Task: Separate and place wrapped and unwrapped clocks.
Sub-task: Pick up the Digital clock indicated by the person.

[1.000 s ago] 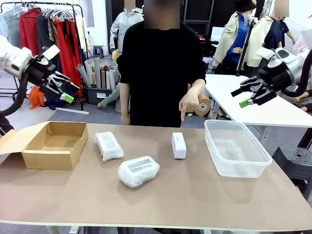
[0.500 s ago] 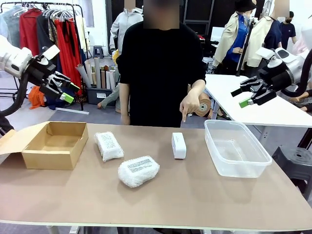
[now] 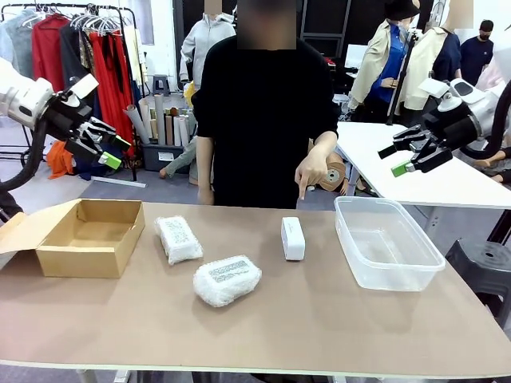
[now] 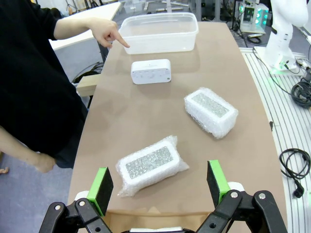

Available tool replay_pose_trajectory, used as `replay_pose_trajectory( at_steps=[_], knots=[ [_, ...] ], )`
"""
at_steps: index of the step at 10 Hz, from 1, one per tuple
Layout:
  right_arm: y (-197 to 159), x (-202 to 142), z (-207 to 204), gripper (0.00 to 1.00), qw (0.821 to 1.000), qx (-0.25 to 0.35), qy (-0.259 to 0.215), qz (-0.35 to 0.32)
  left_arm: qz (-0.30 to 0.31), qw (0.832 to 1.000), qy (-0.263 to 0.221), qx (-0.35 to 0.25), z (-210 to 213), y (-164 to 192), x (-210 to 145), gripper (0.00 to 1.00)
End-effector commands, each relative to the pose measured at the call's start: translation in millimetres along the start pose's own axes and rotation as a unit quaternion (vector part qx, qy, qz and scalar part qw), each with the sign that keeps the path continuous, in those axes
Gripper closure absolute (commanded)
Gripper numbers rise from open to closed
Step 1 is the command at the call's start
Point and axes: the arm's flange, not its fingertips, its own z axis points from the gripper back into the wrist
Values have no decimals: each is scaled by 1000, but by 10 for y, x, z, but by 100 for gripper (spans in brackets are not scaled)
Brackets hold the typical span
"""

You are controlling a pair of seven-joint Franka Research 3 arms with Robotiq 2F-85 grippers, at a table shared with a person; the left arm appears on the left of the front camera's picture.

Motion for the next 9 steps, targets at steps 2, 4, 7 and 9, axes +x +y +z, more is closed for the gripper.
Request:
replay_pose_trajectory(
  at_steps=[2,4,7,9],
  knots=[
    [0,0,0,0,1000,0,0,0,-2,1000,2,1,19,-14,12,0],
    [150,234,-255,0,998,-25,26,-49,-2,1000,2,1,19,-14,12,0],
    [339,504,-657,0,985,-83,86,-123,-2,1000,2,1,19,-14,12,0],
    [365,699,-822,0,975,-115,108,-156,-2,1000,2,1,19,-14,12,0]
  ],
)
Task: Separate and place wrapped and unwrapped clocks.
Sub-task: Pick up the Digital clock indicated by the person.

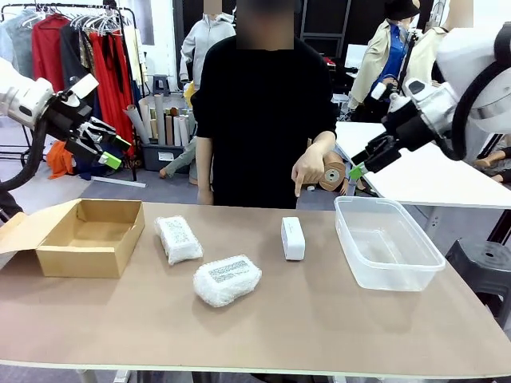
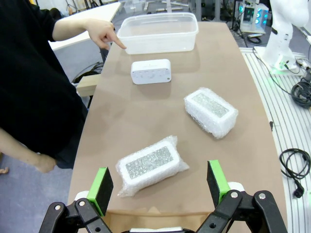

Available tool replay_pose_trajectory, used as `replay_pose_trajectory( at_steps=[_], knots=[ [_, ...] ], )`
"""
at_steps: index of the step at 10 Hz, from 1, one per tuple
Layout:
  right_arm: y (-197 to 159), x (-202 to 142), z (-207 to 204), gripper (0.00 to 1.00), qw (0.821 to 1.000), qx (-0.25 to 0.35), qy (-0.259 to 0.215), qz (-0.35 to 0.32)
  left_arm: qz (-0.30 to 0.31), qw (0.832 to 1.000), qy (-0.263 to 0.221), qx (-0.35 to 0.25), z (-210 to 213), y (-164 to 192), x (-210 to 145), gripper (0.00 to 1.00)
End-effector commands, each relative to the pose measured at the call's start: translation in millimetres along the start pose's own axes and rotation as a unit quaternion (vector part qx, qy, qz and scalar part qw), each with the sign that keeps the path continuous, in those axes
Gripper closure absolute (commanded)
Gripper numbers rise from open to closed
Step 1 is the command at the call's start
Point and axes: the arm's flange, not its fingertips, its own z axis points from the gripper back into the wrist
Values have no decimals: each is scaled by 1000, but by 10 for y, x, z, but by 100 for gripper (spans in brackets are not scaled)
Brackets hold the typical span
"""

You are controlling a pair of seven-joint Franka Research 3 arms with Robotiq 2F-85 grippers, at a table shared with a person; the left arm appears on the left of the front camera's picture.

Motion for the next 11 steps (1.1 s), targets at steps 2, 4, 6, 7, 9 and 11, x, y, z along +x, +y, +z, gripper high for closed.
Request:
replay_pose_trajectory(
  at_steps=[2,4,6,7,9,11],
  knots=[
    [56,212,-223,0,997,-27,42,-60,-1,1000,2,1,21,-15,9,0],
    [-57,260,-310,0,990,-76,68,-94,-1,1000,2,1,21,-15,9,0],
    [-199,102,-288,0,995,-41,69,-66,-1,1000,2,1,21,-15,9,0],
    [-45,138,-323,0,993,-62,58,-84,-1,1000,2,1,21,-15,9,0],
    [-45,138,-323,0,993,-62,58,-84,-1,1000,2,1,21,-15,9,0],
    [-88,119,-344,0,993,-60,63,-84,-1,1000,2,1,21,-15,9,0]
  ],
)
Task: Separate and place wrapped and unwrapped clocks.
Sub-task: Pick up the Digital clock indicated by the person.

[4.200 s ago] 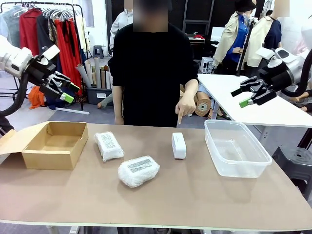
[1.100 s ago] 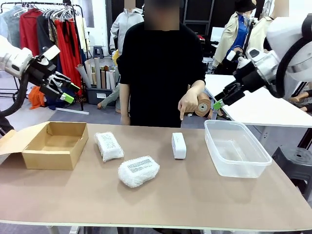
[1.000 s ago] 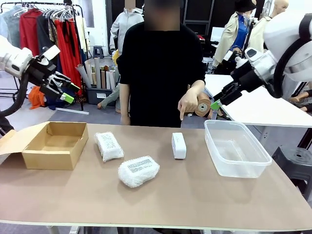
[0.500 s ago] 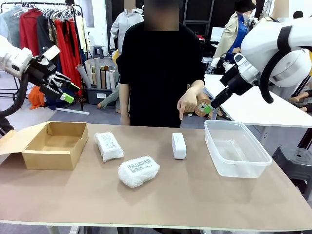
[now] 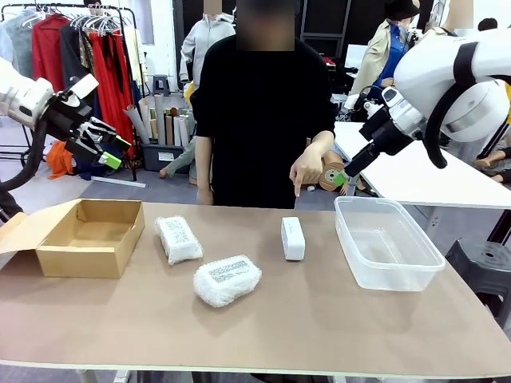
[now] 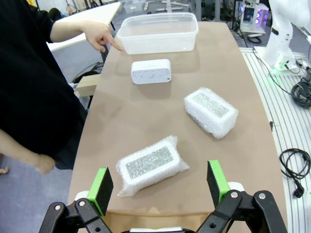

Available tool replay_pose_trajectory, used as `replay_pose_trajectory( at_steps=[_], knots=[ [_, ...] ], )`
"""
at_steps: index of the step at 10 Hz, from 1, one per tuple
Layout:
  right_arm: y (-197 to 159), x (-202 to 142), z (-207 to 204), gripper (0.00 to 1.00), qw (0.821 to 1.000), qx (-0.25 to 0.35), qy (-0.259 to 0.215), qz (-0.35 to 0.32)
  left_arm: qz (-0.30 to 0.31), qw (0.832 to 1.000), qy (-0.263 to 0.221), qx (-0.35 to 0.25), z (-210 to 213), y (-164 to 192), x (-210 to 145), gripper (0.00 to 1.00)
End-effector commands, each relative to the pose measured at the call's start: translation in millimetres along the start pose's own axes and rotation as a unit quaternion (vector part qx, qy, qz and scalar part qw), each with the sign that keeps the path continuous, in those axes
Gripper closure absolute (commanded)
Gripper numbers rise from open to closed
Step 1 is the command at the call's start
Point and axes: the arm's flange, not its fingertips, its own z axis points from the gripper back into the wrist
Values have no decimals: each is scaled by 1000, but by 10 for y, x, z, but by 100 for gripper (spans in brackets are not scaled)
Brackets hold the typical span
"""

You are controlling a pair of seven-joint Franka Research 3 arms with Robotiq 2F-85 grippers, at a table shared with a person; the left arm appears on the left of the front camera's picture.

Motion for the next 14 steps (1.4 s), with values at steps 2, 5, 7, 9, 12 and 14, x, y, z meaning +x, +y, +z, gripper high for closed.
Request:
replay_pose_trajectory(
  at_steps=[2,5,7,9,12,14],
  knots=[
    [153,235,-317,0,997,-30,5,-72,-1,1000,2,1,20,-14,9,0],
    [396,636,-728,0,966,-151,136,-158,-1,1000,2,1,20,-14,9,0],
    [460,765,-964,0,954,-150,161,-202,-1,1000,2,1,20,-14,9,0],
    [425,838,-1197,0,946,-146,174,-232,-1,1000,2,1,20,-14,9,0],
    [253,904,-1566,0,926,-147,209,-279,-1,1000,2,1,20,-14,9,0],
    [93,891,-1799,0,908,-172,206,-323,-1,1000,2,1,20,-14,9,0]
  ],
)
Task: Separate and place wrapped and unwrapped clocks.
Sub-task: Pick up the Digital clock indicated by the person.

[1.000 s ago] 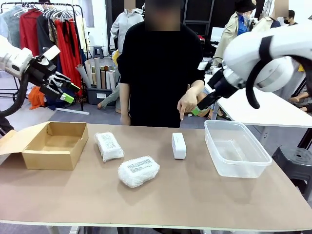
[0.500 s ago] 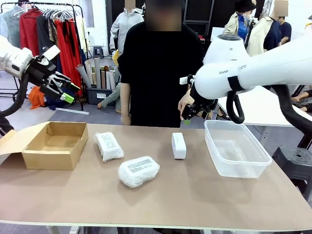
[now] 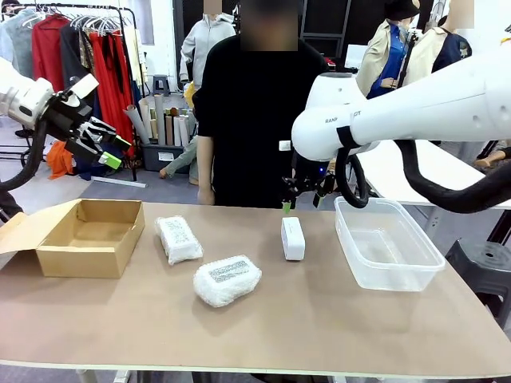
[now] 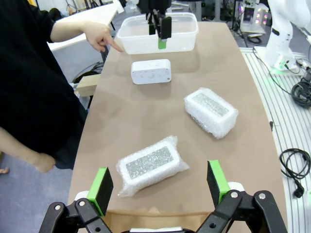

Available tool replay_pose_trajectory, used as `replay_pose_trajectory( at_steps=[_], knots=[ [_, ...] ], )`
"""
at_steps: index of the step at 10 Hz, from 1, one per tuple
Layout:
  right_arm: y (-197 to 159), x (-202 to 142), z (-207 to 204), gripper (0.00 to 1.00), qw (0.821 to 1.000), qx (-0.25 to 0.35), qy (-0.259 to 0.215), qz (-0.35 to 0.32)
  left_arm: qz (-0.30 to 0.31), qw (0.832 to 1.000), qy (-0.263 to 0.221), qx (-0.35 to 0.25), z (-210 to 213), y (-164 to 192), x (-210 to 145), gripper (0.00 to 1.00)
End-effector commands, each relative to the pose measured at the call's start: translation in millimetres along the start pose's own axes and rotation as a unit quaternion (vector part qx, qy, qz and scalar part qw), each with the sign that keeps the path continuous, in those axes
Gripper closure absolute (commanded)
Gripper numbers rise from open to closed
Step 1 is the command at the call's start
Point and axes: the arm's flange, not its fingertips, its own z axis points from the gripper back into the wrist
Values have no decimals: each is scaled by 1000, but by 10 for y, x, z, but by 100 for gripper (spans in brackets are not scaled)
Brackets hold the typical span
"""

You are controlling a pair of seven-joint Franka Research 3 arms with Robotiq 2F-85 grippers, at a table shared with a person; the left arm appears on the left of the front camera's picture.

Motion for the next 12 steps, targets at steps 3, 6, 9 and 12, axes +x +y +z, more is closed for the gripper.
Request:
replay_pose_trajectory(
  at_steps=[3,6,9,12],
  knots=[
    [79,189,-290,0,996,-35,-25,-84,-1,1000,2,0,18,-14,6,0],
    [1,147,-274,0,998,-9,-5,-67,-1,1000,2,0,18,-14,6,0],
    [60,152,-390,0,995,-8,-11,-99,-1,1000,2,0,18,-14,6,0],
    [120,143,-600,0,988,-25,-9,-152,-1,1000,2,0,18,-14,6,0]
  ],
)
